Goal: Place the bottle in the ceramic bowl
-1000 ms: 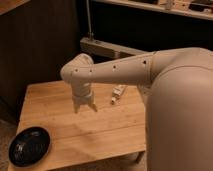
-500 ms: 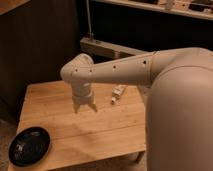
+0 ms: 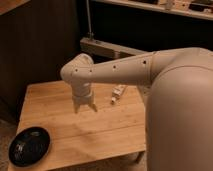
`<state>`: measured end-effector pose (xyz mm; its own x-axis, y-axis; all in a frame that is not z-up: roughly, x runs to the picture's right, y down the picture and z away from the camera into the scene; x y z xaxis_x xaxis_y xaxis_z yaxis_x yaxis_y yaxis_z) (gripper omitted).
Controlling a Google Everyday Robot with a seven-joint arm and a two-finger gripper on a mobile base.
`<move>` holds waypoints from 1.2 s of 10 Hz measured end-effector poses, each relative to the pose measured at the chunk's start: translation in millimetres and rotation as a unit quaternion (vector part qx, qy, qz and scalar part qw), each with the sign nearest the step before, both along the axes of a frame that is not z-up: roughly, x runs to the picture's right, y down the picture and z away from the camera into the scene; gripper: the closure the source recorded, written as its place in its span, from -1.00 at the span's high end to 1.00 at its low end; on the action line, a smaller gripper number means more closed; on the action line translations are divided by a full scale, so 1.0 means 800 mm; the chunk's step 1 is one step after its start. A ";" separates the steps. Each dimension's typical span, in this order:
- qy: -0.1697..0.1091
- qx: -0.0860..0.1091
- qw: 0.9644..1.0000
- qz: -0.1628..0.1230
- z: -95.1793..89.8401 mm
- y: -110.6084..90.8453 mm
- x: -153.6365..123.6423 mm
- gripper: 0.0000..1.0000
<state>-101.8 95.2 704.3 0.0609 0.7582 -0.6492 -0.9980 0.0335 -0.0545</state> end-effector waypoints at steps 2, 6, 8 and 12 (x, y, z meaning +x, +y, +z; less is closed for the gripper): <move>0.000 0.002 1.000 0.013 0.003 -0.009 0.006 0.30; -0.016 0.028 0.998 0.047 0.041 -0.074 0.055 0.30; -0.026 0.041 0.997 0.066 0.064 -0.107 0.083 0.30; -0.017 0.068 0.994 0.083 0.118 -0.162 0.133 0.30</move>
<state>4.3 -34.7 798.6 -0.0522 0.8398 -0.5404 -0.9880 -0.1222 -0.0945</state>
